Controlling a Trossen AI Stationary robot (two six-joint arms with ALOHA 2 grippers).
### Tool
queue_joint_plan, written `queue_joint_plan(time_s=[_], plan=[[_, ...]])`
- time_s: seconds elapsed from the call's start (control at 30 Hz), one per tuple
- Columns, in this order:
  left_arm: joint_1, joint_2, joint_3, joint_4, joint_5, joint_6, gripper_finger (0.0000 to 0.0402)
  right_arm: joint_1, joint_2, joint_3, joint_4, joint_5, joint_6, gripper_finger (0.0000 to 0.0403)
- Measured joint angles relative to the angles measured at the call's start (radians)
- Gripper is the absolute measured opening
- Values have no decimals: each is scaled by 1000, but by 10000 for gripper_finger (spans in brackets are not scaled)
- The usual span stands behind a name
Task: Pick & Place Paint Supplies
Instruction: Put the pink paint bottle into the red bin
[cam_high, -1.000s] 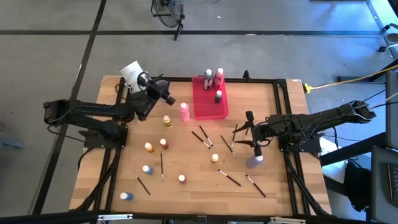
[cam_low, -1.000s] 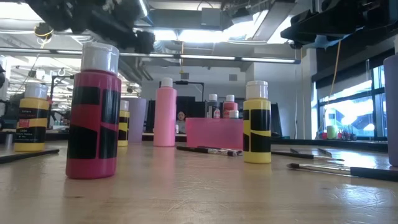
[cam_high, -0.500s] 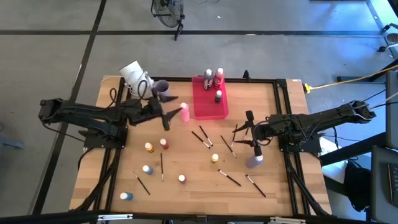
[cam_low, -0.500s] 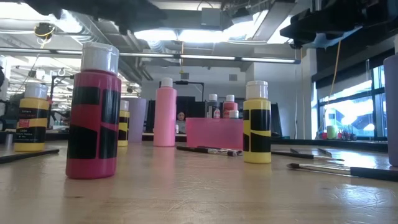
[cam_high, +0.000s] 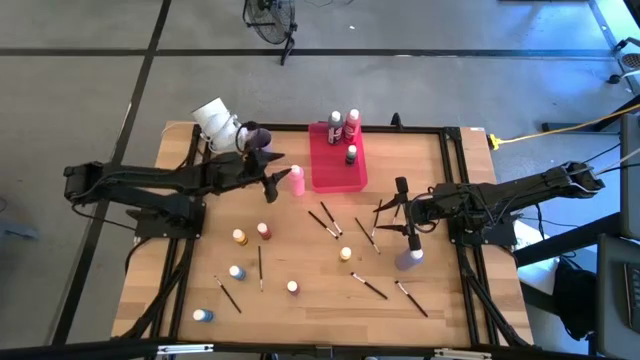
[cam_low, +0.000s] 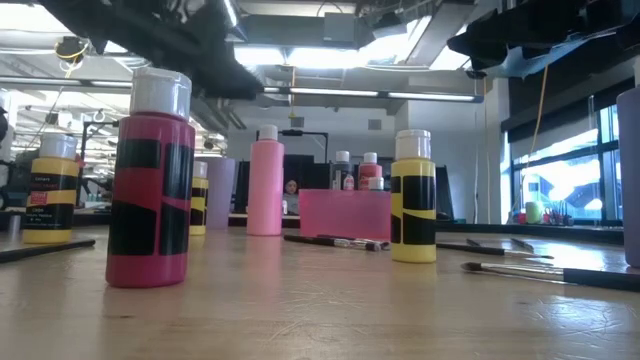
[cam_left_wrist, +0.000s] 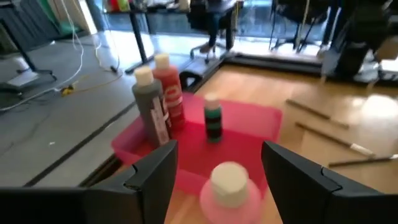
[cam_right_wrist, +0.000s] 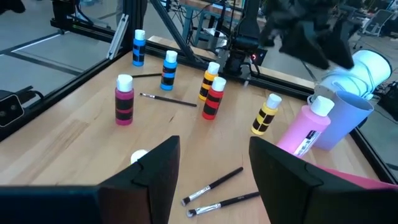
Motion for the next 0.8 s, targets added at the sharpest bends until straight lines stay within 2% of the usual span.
queue_joint_plan(time_s=[0.17,0.5,0.8], plan=[[45,72,0,-5,104,7,219,0,0,0,1,-1,0,197],[85,185,-2,48,112,38,212,0,0,0,-5,-1,0,197],[88,200,-2,118,162,47,212,0,0,0,-12,-1,0,197]])
